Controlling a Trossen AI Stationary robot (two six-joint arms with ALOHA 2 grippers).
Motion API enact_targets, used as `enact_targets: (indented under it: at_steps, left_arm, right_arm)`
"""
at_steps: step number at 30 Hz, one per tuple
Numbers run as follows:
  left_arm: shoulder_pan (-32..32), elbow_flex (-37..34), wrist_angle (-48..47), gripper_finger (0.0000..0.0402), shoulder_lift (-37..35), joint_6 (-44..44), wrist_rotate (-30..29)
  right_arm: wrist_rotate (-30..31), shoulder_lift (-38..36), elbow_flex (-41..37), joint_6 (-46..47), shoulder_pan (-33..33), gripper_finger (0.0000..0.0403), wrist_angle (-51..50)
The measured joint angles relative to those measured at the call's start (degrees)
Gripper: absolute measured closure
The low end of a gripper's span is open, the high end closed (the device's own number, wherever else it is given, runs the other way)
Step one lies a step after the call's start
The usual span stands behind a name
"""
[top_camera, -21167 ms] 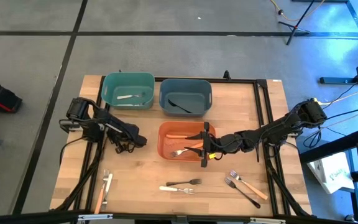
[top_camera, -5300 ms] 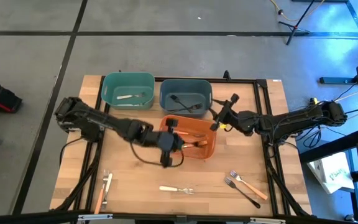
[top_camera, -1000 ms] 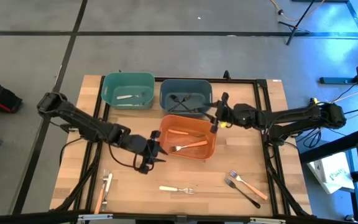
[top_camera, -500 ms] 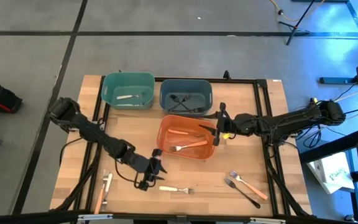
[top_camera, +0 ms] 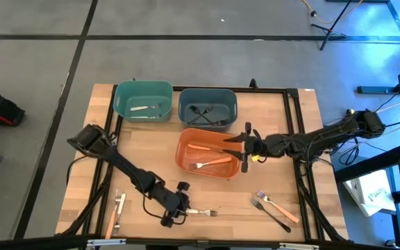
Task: Sort silverware by color (type)
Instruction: Put the white fork into the green bin
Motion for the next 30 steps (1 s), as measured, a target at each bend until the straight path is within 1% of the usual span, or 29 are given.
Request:
enact_targets:
  at_steps: [3, 6, 12, 19, 22, 25, 28, 30]
  left_arm:
    - [0.52, 0.79, 0.04, 0.0271, 2.00, -0.02, -2.69]
    - [0.84, 1.56, 0.53, 0.0271, 4.10, -0.52, -2.45]
    - [0.41, 1.56, 0.31, 0.0271, 5.84, -3.76, -2.10]
    - [-0.17, 1.56, -0.52, 0.0276, 5.80, -3.87, -4.72]
    - [-0.18, 1.61, -1.93, 0.0293, 5.80, -3.94, -5.61]
    - [-0.38, 1.61, -2.30, 0.0320, 5.82, -4.06, -7.18]
    - [-0.56, 1.56, -2.32, 0.0348, 5.80, -4.11, -7.62]
    - [-0.72, 1.54, -2.36, 0.0357, 5.78, -4.15, -7.58]
  right_arm:
    - [1.77, 1.15, 0.00, 1.12, 0.75, 0.0242, 1.16]
    - [3.83, 2.99, 0.02, 1.33, 1.06, 0.0242, 2.58]
    - [3.90, 5.37, 0.02, 1.46, 0.90, 0.0242, 5.61]
    - [3.90, 5.52, 0.04, 1.44, 0.90, 0.0242, 6.90]
    - [4.17, 5.55, 0.04, 1.45, 0.90, 0.0242, 6.91]
    - [6.08, 5.55, 0.04, 2.74, 0.90, 0.0242, 7.13]
    - [7.37, 5.55, 0.04, 3.03, 0.90, 0.0242, 7.15]
    - [7.37, 5.55, 0.04, 3.11, 0.90, 0.0242, 7.13]
